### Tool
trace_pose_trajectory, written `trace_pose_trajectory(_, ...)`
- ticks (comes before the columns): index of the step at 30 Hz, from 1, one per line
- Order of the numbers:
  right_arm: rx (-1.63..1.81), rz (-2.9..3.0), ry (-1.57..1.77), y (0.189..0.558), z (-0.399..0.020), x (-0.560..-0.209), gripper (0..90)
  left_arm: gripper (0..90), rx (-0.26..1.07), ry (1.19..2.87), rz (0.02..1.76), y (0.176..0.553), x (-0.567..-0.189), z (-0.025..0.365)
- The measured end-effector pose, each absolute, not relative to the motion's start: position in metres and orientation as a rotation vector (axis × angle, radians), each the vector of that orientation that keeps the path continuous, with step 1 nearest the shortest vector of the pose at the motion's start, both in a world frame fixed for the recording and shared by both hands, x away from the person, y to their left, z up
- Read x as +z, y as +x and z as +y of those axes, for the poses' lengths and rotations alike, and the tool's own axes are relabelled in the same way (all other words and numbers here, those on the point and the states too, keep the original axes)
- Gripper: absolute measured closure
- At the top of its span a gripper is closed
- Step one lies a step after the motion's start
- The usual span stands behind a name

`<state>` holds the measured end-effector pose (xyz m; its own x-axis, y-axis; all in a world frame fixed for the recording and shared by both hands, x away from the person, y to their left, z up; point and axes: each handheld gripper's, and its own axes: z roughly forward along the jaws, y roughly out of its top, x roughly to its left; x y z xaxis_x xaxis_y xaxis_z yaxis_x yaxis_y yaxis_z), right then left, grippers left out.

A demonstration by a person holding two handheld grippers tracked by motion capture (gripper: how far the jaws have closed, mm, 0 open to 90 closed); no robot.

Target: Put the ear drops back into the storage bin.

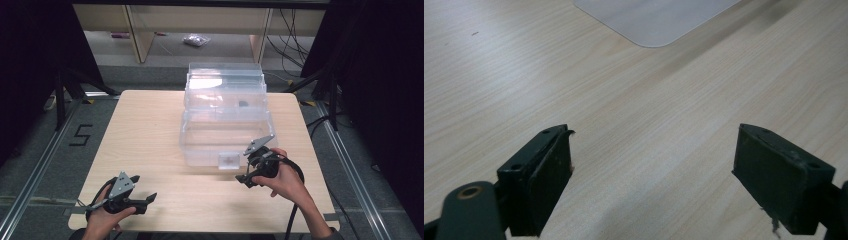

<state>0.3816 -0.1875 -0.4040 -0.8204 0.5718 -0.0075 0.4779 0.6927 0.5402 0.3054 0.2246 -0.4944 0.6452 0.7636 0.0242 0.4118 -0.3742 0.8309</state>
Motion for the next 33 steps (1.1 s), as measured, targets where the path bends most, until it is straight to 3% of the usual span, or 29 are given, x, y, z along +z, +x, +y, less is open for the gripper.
trace_pose_trajectory(33,0.838,2.737,0.830,0.363,-0.185,-0.435,21.3,15.2,0.522,2.011,0.918,0.305,-0.494,0.225)
